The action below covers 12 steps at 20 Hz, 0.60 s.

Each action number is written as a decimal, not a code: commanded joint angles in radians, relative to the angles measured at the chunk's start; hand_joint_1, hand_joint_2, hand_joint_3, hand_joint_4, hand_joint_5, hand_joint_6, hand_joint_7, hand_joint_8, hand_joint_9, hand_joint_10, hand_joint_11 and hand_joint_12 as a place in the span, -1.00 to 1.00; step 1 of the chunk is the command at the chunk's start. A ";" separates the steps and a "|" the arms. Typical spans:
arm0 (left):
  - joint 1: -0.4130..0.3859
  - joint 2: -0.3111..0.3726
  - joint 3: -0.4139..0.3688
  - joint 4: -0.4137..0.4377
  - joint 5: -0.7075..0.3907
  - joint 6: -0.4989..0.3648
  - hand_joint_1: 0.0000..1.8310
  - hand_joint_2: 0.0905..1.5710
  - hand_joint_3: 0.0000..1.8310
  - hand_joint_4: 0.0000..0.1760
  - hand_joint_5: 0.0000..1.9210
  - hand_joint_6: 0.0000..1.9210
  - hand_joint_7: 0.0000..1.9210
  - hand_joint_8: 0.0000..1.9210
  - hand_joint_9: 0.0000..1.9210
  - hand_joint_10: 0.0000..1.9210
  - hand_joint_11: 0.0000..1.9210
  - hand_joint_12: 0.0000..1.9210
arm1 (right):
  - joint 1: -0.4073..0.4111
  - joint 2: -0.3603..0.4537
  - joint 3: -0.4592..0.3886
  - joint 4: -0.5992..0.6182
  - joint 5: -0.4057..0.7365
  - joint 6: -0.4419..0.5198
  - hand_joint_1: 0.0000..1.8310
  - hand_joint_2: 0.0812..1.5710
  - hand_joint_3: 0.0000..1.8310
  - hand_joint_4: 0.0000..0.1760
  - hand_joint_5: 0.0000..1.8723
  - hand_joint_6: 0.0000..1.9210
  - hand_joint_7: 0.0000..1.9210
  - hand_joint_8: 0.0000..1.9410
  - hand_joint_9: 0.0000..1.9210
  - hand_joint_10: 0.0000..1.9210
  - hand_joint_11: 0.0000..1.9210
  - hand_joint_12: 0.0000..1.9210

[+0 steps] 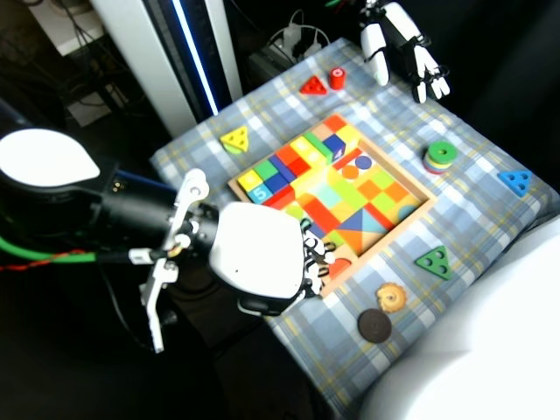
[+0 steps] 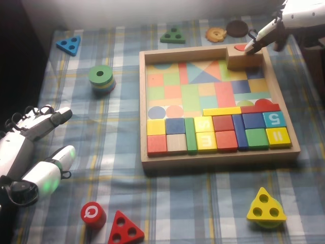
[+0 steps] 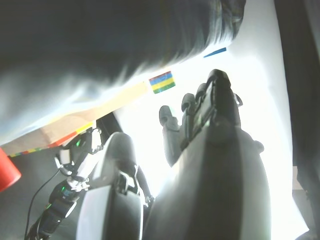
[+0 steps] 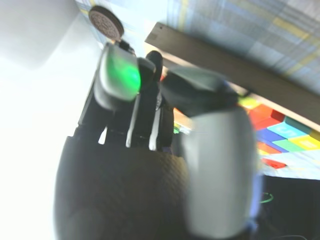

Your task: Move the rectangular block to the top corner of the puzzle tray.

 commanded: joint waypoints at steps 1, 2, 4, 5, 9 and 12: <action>-0.008 0.005 0.001 0.041 -0.115 -0.004 -0.26 0.76 -1.00 -0.63 -0.55 -1.00 -0.82 -1.00 -0.96 -1.00 -1.00 -1.00 | -0.002 0.000 0.012 -0.021 -0.077 -0.016 0.81 0.41 -0.86 -0.68 -0.44 -0.99 0.20 0.99 0.42 1.00 0.52 1.00; -0.008 0.005 0.001 0.041 -0.115 -0.004 -0.27 0.76 -1.00 -0.52 -0.55 -1.00 -0.83 -1.00 -0.97 -1.00 -1.00 -1.00 | -0.002 0.000 0.011 -0.021 -0.077 -0.016 0.73 0.51 -0.95 -0.59 -0.47 -1.00 0.17 1.00 0.38 1.00 0.48 1.00; -0.007 0.005 0.001 0.041 -0.115 -0.004 -0.25 0.76 -1.00 -0.54 -0.55 -1.00 -0.83 -1.00 -0.96 -1.00 -1.00 -1.00 | -0.001 0.002 0.006 -0.017 -0.077 -0.016 0.78 0.50 -0.97 -0.68 -0.45 -0.99 0.08 1.00 0.38 1.00 0.49 1.00; -0.007 0.005 0.001 0.041 -0.115 -0.004 -0.25 0.76 -1.00 -0.50 -0.55 -1.00 -0.82 -1.00 -0.96 -1.00 -1.00 -1.00 | -0.001 0.007 0.002 -0.015 -0.077 -0.016 0.83 0.49 -0.99 -0.89 -0.45 -1.00 0.02 1.00 0.36 1.00 0.46 1.00; -0.007 0.004 0.001 0.040 -0.112 -0.004 -0.25 0.76 -1.00 -0.37 -0.56 -1.00 -0.83 -1.00 -0.95 -0.99 -1.00 -1.00 | 0.007 0.007 -0.001 0.006 -0.077 -0.016 0.52 0.57 -0.91 -0.98 -0.47 -1.00 -0.30 0.77 0.34 1.00 0.45 1.00; -0.007 0.003 0.001 0.040 -0.112 -0.004 -0.24 0.76 -1.00 -0.25 -0.57 -1.00 -0.84 -1.00 -0.96 -1.00 -1.00 -1.00 | 0.020 0.007 -0.001 0.006 -0.077 -0.016 0.83 0.50 -0.96 -1.00 -0.46 -1.00 -0.02 0.99 0.38 1.00 0.47 1.00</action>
